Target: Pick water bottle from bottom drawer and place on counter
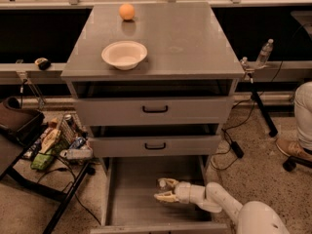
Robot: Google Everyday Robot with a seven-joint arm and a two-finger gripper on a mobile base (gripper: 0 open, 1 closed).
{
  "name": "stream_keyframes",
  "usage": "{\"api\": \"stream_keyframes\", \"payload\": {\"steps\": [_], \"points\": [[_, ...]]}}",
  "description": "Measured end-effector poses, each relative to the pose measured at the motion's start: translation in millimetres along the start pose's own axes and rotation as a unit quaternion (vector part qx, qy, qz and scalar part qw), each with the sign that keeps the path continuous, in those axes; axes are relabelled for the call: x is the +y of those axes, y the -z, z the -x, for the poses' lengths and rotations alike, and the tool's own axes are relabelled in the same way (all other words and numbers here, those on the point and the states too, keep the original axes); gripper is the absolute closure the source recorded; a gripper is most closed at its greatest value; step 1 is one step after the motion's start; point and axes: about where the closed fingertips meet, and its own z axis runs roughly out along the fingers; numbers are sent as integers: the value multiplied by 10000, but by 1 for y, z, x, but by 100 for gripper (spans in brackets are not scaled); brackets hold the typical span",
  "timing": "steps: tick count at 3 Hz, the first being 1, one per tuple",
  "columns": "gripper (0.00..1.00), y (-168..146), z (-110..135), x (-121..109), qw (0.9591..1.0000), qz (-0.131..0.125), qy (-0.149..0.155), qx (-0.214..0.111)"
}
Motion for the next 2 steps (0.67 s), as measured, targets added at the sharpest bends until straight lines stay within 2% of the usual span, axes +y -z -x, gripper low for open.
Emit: {"api": "stream_keyframes", "payload": {"steps": [1,2], "points": [[71,6,27,0,9999,-166,-9,-31],[95,48,72,2,9989,-472,-10,57]]}}
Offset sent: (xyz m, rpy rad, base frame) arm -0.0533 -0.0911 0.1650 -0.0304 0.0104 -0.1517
